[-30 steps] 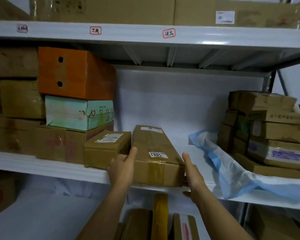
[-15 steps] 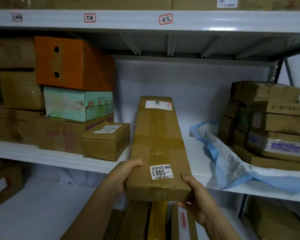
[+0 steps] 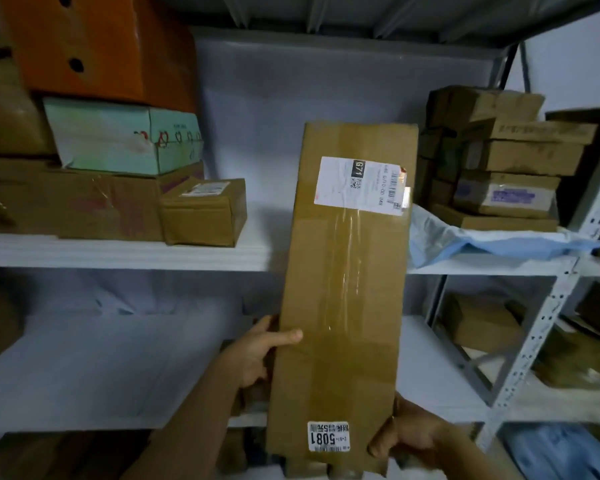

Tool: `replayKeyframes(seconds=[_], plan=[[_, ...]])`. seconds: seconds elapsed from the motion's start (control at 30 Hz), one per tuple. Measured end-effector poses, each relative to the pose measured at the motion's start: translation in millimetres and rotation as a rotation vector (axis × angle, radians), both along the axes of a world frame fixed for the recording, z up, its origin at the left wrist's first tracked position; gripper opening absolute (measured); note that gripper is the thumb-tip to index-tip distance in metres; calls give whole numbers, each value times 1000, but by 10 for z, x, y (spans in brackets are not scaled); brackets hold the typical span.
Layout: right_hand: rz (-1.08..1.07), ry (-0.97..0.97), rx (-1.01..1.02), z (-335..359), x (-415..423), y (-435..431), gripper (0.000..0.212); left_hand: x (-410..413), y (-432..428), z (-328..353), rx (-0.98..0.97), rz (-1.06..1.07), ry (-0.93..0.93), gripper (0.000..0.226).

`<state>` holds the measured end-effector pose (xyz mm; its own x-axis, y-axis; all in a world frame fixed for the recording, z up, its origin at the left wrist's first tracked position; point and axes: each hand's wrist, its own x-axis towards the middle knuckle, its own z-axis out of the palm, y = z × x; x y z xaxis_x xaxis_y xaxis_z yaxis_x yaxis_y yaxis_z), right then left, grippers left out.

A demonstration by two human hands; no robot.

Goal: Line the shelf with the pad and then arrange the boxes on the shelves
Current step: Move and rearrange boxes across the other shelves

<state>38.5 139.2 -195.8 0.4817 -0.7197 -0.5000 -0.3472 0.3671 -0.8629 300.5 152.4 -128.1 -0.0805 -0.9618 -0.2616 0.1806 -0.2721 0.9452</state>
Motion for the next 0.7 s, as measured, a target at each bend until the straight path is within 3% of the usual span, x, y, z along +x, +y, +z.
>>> replayKeyframes(seconds=[0.07, 0.2, 0.27, 0.33, 0.43, 0.57, 0.7], plan=[[-22, 122, -12, -320, -61, 165, 99, 12, 108, -88, 23, -59, 32, 70], [-101, 304, -32, -620, -43, 546, 66, 177, 372, -471, 116, -128, 29, 58], [-117, 387, 31, -650, -48, 631, 73, 277, 545, -776, 240, -131, 21, 58], [37, 626, -5, -680, -94, 659, 96, 343, 762, -1073, 368, -136, 79, 53], [190, 832, -20, -731, -131, 736, 96, 385, 1043, -1448, 491, -67, 208, 42], [180, 716, 109, -752, -140, 731, 75, 373, 1102, -1772, 555, 85, 323, 46], [16, 469, 213, -770, -216, 596, 83, 223, 874, -1765, 573, 232, 312, 45]])
